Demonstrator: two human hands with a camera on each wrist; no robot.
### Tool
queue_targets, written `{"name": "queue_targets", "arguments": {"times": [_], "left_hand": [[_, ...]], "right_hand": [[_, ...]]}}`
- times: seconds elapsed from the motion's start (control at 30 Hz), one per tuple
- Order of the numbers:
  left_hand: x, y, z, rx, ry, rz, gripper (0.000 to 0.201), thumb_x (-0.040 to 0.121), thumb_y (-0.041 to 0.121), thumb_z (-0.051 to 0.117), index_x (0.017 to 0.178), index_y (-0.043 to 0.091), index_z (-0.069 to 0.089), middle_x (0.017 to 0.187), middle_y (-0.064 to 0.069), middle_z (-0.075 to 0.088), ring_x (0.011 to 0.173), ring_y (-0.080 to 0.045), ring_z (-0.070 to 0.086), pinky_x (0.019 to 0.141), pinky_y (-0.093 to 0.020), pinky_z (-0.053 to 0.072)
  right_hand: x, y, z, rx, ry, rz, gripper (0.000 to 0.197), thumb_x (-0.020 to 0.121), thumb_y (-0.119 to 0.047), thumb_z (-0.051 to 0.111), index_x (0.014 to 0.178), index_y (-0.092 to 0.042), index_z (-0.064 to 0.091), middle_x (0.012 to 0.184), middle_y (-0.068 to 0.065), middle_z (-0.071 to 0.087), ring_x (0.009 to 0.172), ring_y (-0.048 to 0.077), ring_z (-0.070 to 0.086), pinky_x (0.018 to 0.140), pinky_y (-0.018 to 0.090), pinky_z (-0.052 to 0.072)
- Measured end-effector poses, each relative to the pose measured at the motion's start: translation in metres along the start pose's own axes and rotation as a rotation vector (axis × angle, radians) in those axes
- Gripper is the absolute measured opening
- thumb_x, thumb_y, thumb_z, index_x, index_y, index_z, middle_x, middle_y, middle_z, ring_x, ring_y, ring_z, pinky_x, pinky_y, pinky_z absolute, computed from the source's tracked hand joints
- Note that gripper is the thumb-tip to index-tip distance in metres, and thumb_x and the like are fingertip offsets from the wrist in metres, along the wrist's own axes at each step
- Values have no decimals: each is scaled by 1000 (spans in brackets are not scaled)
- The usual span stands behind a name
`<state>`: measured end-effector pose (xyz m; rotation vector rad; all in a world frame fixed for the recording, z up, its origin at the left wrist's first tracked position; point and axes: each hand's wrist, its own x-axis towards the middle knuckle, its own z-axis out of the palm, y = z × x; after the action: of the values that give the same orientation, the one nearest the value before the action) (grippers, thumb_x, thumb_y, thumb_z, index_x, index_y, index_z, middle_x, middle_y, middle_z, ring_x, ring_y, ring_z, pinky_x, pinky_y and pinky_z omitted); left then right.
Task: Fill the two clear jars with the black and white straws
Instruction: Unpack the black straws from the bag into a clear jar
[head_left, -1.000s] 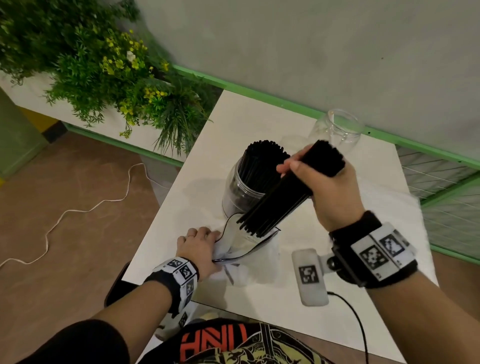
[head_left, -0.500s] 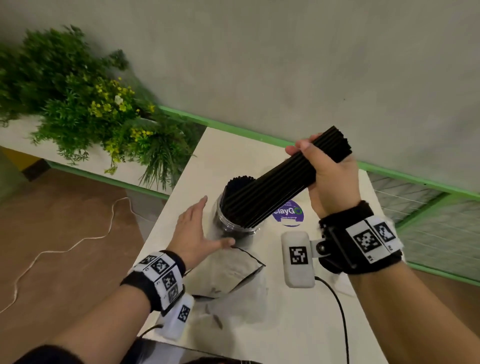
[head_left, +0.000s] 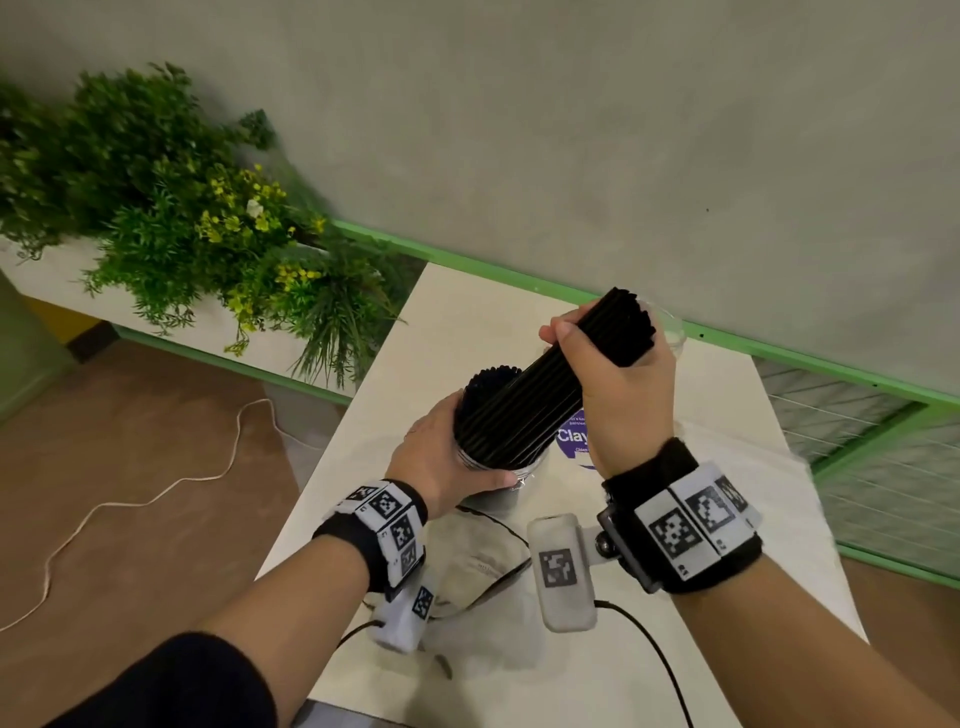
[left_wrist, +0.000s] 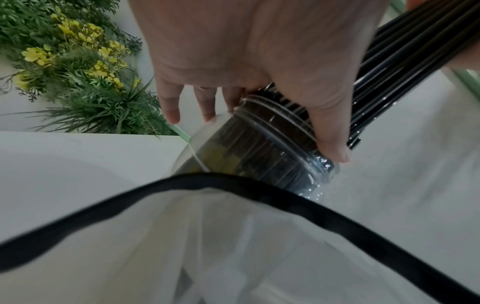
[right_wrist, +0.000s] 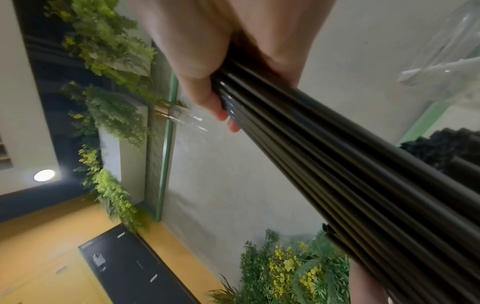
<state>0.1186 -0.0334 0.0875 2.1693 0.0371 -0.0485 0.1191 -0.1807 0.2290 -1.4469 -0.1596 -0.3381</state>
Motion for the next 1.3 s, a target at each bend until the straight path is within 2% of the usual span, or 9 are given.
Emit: {"name": "queue_targets", "arguments": {"times": [0.33, 0.53, 0.7, 0.8, 0.9, 0.97, 1.1, 1.2, 1.3], "left_hand": [[-4, 4, -6, 4, -44, -13, 105, 46, 72, 73, 135, 42, 26, 135, 14, 48, 124, -16, 46, 102, -44, 43], [-4, 3, -5, -47, -56, -17, 105, 46, 72, 75, 135, 45, 27, 133, 16, 50, 123, -13, 48, 100, -44, 44], [-1, 16, -38, -179, -206, 14, 93, 64, 34, 86, 141, 33, 32, 130, 21, 46, 122, -1, 43, 111, -31, 32], [6, 37, -67, -96, -167, 152, 88, 70, 35, 81, 144, 33, 33, 144, 17, 37, 130, 0, 32, 107, -20, 26], [11, 59, -72, -72, -161, 237, 62, 76, 31, 77, 132, 36, 50, 126, 19, 55, 115, 0, 49, 87, -13, 36], [14, 63, -68, -79, -138, 241, 42, 79, 28, 74, 119, 28, 60, 109, 9, 67, 103, -7, 60, 84, -20, 45], [11, 52, -64, -98, -64, 203, 18, 82, 24, 72, 97, 30, 65, 81, 16, 66, 83, -6, 62, 78, -26, 49], [6, 48, -60, -57, -37, 217, 28, 82, 25, 72, 109, 29, 66, 91, 13, 67, 87, -6, 60, 73, -22, 41], [3, 64, -64, -137, -5, 317, 51, 86, 24, 66, 133, 35, 47, 118, 18, 60, 101, 1, 57, 78, -16, 43]], "right_hand": [[1, -2, 7, -133, -124, -44, 13, 84, 6, 63, 87, -6, 58, 87, 16, 67, 89, 33, 65, 86, 49, 53], [-1, 14, 8, -251, -196, 3, 14, 82, -1, 70, 91, -6, 61, 87, 2, 71, 89, 18, 66, 88, 38, 54], [13, 28, -1, -369, -399, 99, 27, 81, -15, 75, 101, -7, 59, 95, -1, 72, 92, 15, 67, 90, 42, 53], [22, 29, -14, -431, -498, 140, 34, 80, -27, 76, 106, -13, 58, 100, 3, 69, 96, 18, 66, 89, 42, 53], [25, 32, -18, -526, -528, 127, 36, 79, -32, 76, 106, -17, 58, 100, -1, 68, 96, 14, 65, 86, 36, 54], [24, 35, -19, -547, -527, 124, 35, 80, -33, 75, 106, -17, 60, 100, -3, 68, 97, 11, 65, 86, 34, 53], [20, 39, -25, -511, -460, 101, 37, 79, -33, 76, 104, -12, 57, 93, -2, 65, 87, 7, 62, 80, 30, 52], [11, 41, -26, -537, -407, 17, 43, 81, -27, 75, 113, -19, 48, 95, -8, 58, 85, 2, 57, 77, 22, 48], [2, 44, -25, -526, -296, -91, 59, 82, -23, 74, 124, -35, 35, 105, -5, 57, 95, 7, 59, 83, 22, 48]]}}
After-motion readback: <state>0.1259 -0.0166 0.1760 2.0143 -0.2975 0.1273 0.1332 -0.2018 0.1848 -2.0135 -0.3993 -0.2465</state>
